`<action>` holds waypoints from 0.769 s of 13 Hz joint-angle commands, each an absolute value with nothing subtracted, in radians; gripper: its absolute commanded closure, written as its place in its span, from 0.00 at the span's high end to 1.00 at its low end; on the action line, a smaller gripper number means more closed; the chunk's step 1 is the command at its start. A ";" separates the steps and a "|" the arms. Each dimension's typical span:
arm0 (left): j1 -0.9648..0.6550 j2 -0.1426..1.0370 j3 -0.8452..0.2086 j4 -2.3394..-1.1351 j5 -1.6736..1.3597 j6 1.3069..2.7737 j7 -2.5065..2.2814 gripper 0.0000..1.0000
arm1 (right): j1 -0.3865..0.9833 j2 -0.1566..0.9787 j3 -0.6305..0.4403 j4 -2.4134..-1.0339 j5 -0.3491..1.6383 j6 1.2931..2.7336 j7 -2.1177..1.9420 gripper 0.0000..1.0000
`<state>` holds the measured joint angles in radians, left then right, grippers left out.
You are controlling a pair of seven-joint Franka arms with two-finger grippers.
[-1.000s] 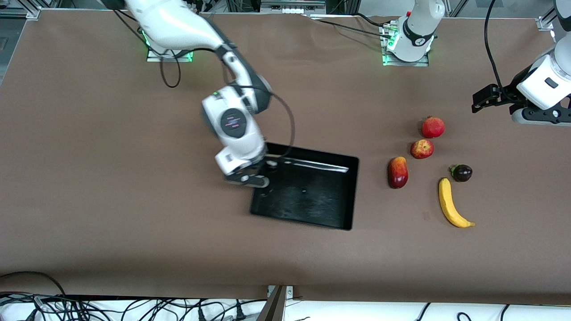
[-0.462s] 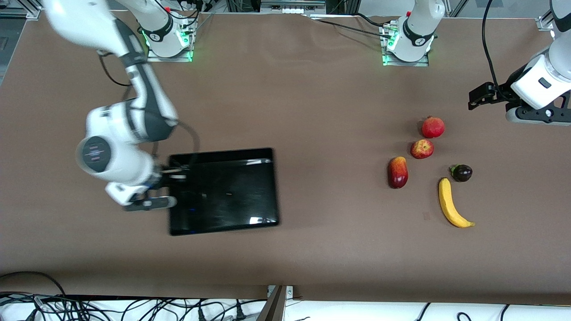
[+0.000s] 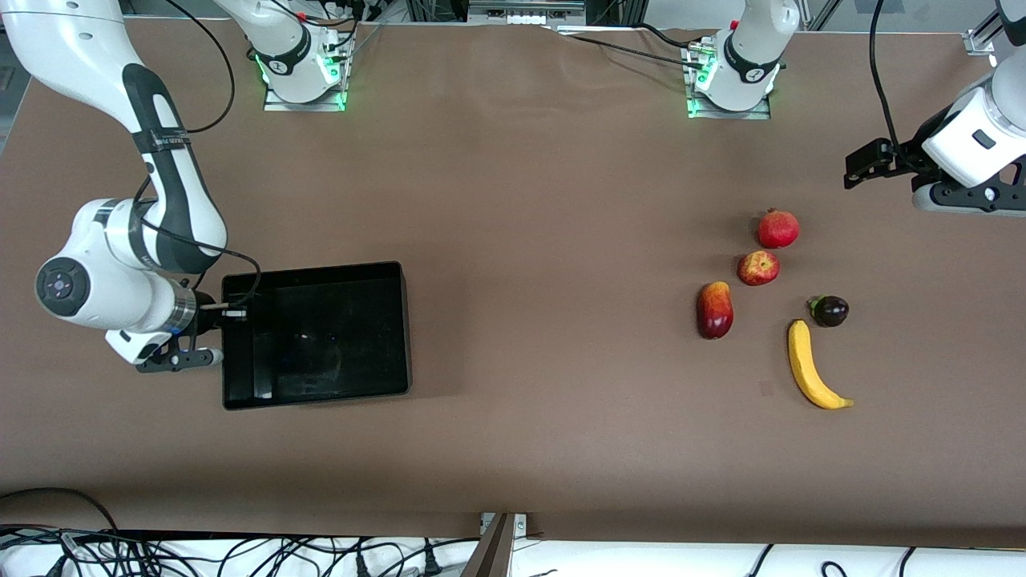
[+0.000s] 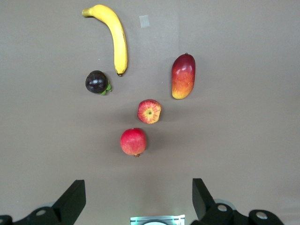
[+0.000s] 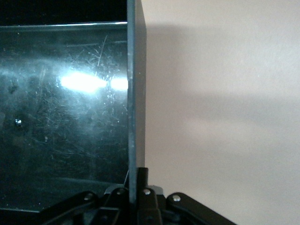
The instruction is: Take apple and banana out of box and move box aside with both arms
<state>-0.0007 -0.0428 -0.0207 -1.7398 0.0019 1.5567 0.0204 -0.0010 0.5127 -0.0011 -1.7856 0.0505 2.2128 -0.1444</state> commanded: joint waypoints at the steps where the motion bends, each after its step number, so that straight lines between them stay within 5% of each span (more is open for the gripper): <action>1: -0.008 -0.026 -0.023 -1.714 0.008 1.557 0.015 1.00 | -0.002 0.414 -0.024 -2.006 0.071 2.377 -0.176 0.00; 5: -0.014 -0.022 -0.028 -1.695 0.018 1.562 0.003 1.00 | -0.002 0.407 -0.037 -2.059 0.072 2.428 -0.161 0.00; 6: -0.018 -0.015 -0.028 -1.686 0.011 1.549 -0.006 1.00 | -0.002 0.403 -0.037 -2.053 0.071 2.422 -0.160 0.21; 7: -0.032 -0.014 -0.032 -1.686 0.014 1.528 0.009 1.00 | -0.002 0.400 -0.035 -2.042 0.071 2.416 -0.163 0.78; 8: -0.037 -0.012 -0.046 -1.686 0.015 1.522 0.009 1.00 | -0.002 0.378 -0.034 -2.027 0.071 2.408 -0.169 1.00; 10: -0.043 -0.012 -0.058 -1.669 0.017 1.526 0.006 1.00 | 0.006 0.332 -0.026 -1.958 0.066 2.300 -0.173 1.00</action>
